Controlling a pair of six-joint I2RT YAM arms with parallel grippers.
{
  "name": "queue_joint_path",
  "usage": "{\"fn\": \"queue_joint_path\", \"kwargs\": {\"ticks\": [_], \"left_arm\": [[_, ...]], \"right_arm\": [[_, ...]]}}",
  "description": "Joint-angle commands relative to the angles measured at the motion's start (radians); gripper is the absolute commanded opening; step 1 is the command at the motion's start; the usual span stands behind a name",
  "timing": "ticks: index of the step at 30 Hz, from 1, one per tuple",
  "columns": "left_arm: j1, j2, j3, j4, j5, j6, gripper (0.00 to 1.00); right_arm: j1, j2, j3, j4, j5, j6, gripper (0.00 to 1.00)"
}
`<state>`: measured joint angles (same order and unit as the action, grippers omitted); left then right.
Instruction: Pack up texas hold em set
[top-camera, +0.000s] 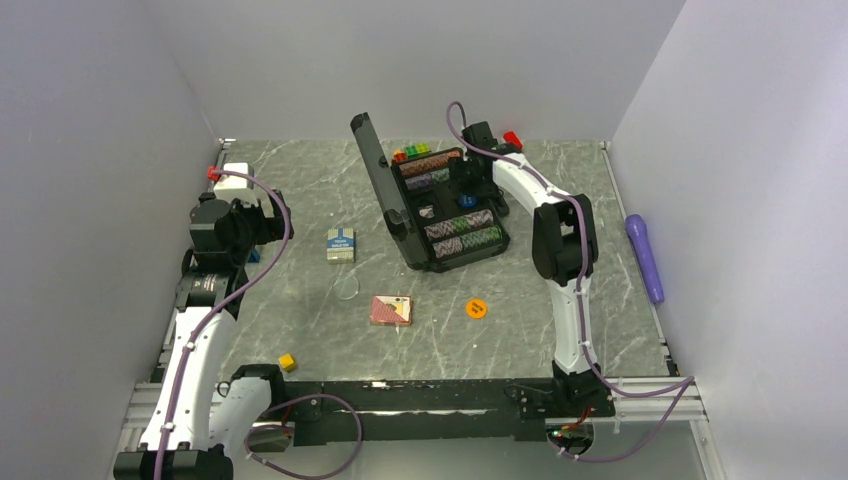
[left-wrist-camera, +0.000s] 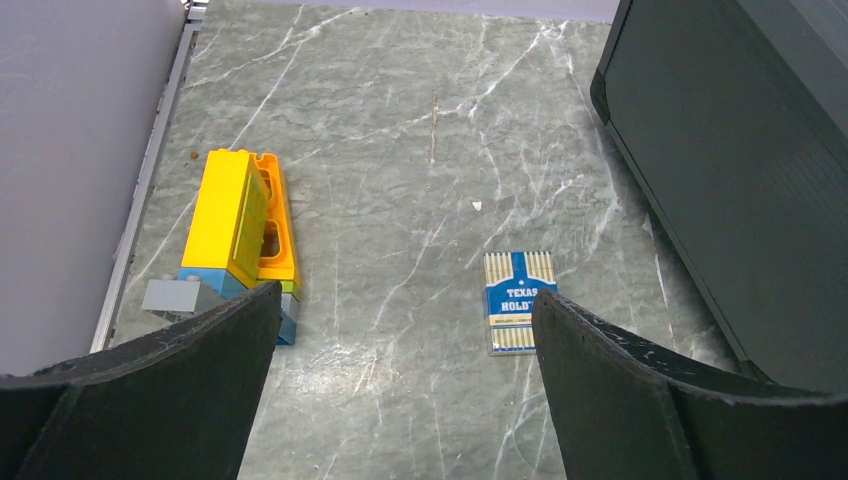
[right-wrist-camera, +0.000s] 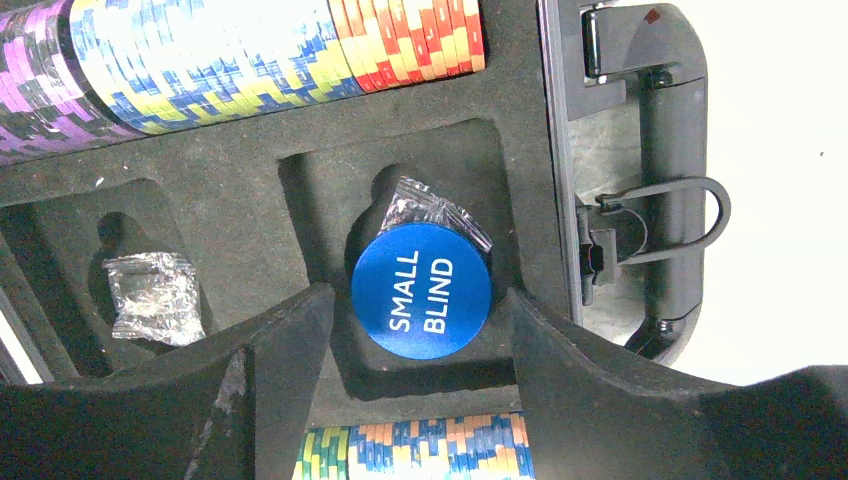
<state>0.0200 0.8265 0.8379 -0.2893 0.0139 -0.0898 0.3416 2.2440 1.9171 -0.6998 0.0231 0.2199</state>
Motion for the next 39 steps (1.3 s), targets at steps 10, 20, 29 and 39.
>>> {"fn": "queue_joint_path", "kwargs": {"ticks": [10,20,29,39], "left_arm": [[0.002,-0.005,0.010,0.043,0.015,0.001,0.99],[0.002,-0.007,0.012,0.041,0.015,0.002,0.99],[0.001,-0.009,0.012,0.041,0.015,0.001,0.99],[0.002,-0.010,0.012,0.039,0.011,0.002,0.99]], "right_arm": [[-0.006,-0.175,-0.103,0.135,0.022,-0.020,0.74],[0.000,-0.223,-0.166,0.146,0.023,-0.013,0.52],[0.001,-0.190,-0.211,0.131,-0.004,0.017,0.39],[0.000,-0.095,-0.176,0.116,-0.003,0.034,0.38]]}}
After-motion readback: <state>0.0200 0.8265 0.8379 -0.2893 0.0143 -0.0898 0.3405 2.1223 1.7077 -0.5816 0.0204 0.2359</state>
